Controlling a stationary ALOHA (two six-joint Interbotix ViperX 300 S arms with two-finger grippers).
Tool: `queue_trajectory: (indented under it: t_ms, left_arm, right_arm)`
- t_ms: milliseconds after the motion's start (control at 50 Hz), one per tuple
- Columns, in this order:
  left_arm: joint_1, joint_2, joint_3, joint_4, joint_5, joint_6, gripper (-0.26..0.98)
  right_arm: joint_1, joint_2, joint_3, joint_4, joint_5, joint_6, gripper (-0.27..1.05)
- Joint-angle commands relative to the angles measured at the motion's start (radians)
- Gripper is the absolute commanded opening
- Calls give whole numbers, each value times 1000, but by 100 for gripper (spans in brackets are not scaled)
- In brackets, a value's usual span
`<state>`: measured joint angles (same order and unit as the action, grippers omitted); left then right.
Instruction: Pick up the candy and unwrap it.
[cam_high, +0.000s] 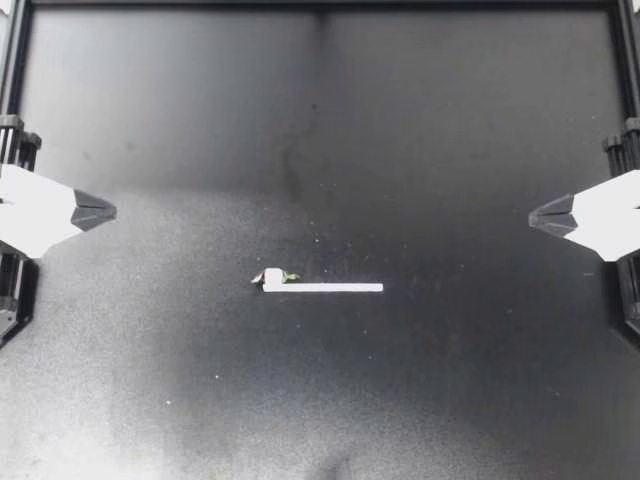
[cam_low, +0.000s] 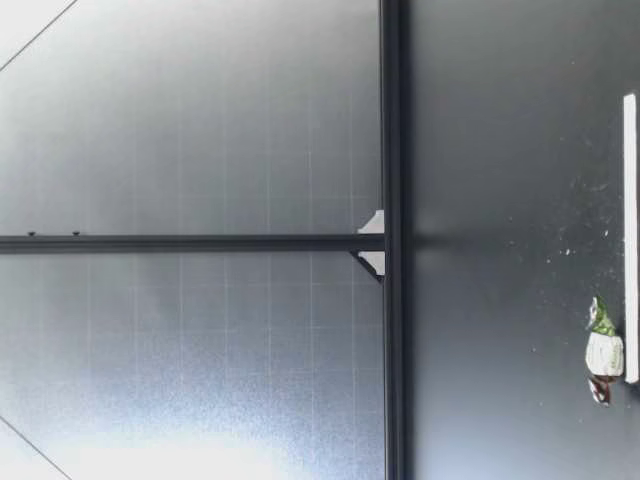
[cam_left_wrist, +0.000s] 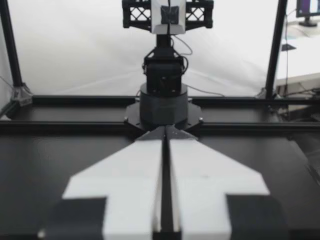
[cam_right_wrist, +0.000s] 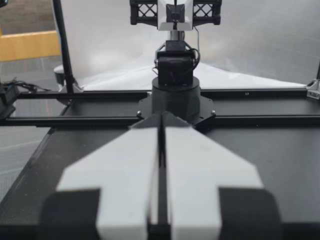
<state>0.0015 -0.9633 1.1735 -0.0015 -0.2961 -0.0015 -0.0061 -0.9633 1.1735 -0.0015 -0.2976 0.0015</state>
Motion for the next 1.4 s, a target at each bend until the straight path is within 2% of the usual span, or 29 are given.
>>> queue_trajectory:
  t_ms: [0,180,320,520,660,860,1220,1380]
  left_arm:
    - [15,12,-8,0,-17,3,-10]
    - [15,18,8,-2,-49,3,-12]
    - [15,25,21,-2,-58,5,-12]
    - [15,41,26,-2,-74,5,-12]
    - [15,49,31,-2,-86,5,-12]
    - [14,58,38,0,-86,5,-12]
    - [15,63,61,-2,-86,2,-12]
    - [15,64,67,-2,-86,2,-12]
  right_arm:
    - [0,14,-25,-2,-6,0,-14]
    - [-31,156,-121,-2,-8,-8,-14]
    - [-84,379,-225,-2,0,-2,-14]
    - [-87,701,-379,-2,18,-5,-13]
    - [-87,871,-491,-2,126,-6,-9]
    - [-87,1015,-597,-3,288,-12,4]
    - [-77,1197,-706,-2,411,-9,44]
    - [-63,1232,-724,-3,414,-8,47]
